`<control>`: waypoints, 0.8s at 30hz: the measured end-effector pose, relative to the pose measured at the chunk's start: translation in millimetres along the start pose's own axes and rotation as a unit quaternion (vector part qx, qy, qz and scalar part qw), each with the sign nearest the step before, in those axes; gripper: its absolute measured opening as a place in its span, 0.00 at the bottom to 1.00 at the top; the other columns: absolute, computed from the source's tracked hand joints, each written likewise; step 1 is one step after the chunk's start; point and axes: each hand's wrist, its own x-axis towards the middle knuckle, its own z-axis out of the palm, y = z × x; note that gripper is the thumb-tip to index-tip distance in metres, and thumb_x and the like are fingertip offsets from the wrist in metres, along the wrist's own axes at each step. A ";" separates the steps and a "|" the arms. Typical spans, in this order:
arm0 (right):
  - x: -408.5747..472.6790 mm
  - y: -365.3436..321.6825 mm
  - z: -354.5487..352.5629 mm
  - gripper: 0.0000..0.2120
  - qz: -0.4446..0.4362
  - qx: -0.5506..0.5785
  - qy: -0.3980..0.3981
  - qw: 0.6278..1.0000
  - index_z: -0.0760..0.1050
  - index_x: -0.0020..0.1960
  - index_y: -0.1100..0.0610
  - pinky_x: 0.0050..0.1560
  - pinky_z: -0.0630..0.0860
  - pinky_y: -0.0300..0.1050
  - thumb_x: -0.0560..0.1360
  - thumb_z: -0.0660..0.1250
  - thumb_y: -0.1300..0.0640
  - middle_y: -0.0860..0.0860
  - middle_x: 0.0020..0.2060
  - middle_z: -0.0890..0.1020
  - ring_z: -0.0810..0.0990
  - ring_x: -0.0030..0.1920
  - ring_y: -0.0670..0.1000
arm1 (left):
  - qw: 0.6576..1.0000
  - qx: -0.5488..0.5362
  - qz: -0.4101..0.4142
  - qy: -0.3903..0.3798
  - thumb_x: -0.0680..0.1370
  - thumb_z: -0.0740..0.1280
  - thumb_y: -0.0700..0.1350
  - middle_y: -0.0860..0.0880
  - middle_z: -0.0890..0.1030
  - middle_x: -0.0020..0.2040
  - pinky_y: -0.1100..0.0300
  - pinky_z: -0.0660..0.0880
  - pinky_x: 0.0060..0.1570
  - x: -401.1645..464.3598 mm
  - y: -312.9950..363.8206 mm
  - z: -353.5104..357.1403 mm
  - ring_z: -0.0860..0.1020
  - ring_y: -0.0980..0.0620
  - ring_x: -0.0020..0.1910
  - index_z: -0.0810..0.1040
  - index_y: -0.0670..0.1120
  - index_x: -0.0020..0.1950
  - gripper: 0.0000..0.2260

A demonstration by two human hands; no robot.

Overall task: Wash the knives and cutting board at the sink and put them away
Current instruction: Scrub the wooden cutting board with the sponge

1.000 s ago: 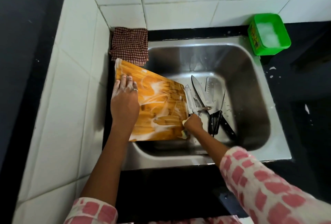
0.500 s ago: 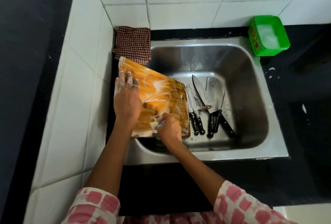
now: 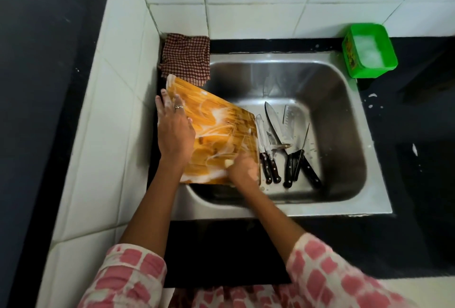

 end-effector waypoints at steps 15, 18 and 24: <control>-30.1 -58.6 -40.8 0.09 -0.119 0.298 -0.040 0.946 0.76 0.50 0.58 0.43 0.79 0.51 0.70 0.68 0.63 0.58 0.46 0.82 0.80 0.43 0.54 | 0.888 -0.392 -0.222 -0.095 0.72 0.67 0.36 0.43 0.81 0.47 0.60 0.76 0.36 18.1 -5.7 -36.9 0.79 0.47 0.41 0.80 0.43 0.48 0.07; -21.4 -95.3 -88.5 0.11 -0.278 0.259 0.079 0.921 0.77 0.52 0.61 0.48 0.78 0.52 0.70 0.65 0.67 0.57 0.49 0.79 0.79 0.48 0.56 | 0.895 -0.404 -0.160 -0.100 0.66 0.70 0.39 0.44 0.82 0.41 0.55 0.77 0.38 9.7 9.5 -44.7 0.79 0.48 0.40 0.80 0.42 0.45 0.08; -2.7 -114.1 -164.9 0.20 -0.568 -0.262 0.160 0.763 0.77 0.59 0.60 0.56 0.70 0.54 0.71 0.58 0.67 0.57 0.56 0.79 0.74 0.57 0.60 | 0.918 -0.382 -0.057 -0.093 0.68 0.68 0.40 0.50 0.69 0.27 0.65 0.62 0.27 12.6 43.8 -62.2 0.67 0.62 0.24 0.71 0.43 0.28 0.10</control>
